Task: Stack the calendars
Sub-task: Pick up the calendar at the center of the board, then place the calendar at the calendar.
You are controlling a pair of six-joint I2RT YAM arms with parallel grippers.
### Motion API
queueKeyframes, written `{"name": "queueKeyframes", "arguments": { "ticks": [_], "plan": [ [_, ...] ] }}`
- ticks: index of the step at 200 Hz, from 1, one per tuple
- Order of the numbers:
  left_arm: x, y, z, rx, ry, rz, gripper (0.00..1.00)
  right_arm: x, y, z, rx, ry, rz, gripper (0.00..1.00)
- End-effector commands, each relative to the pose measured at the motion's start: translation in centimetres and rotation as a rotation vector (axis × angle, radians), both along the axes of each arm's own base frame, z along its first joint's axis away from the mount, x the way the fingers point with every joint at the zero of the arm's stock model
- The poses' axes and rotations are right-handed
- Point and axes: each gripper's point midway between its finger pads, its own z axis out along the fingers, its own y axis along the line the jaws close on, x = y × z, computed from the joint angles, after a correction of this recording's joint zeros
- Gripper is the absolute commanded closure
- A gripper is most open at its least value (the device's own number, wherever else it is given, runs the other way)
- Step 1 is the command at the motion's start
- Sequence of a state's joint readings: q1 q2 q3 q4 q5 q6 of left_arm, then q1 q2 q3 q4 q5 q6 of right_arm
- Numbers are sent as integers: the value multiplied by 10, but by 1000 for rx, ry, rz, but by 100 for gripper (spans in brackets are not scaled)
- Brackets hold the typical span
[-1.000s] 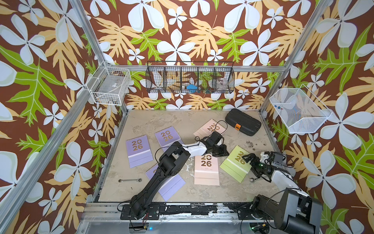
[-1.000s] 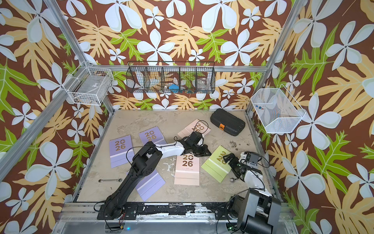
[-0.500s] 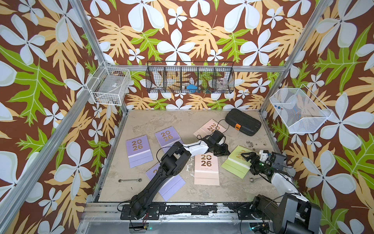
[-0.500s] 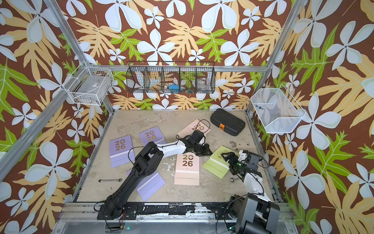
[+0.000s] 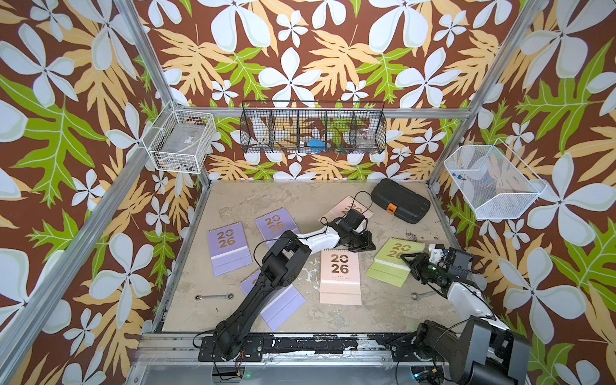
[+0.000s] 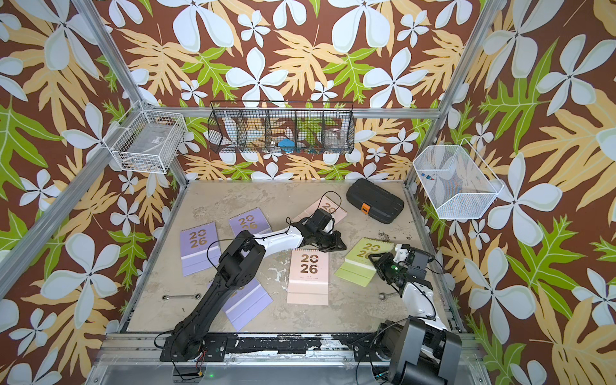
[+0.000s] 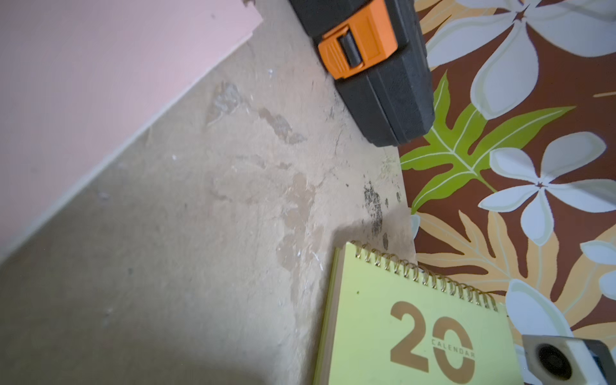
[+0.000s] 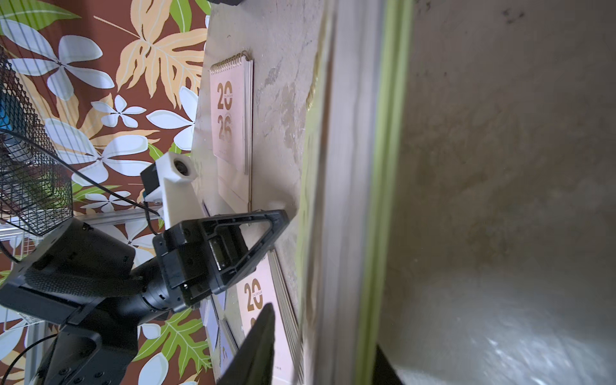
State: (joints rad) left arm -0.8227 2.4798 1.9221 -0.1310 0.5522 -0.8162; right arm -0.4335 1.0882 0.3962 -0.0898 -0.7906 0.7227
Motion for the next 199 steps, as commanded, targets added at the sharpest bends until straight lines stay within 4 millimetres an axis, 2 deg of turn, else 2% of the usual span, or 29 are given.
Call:
{"name": "queueKeyframes", "arguments": {
  "ticks": [1,45,91,149,199],
  "plan": [
    [2,-2,14,-16,-13,0,89,0,-1,1,-25,-17,11,74],
    [14,6,33,-32,-37,33,89,3,-2,11,-58,-39,32,81],
    [40,38,65,-41,-81,115,90,15,3,31,-51,-98,56,84],
    [61,107,102,-47,-120,249,90,36,31,74,3,-206,143,84],
    [66,181,111,-12,-134,376,91,37,81,93,39,-258,276,84]
  ]
}}
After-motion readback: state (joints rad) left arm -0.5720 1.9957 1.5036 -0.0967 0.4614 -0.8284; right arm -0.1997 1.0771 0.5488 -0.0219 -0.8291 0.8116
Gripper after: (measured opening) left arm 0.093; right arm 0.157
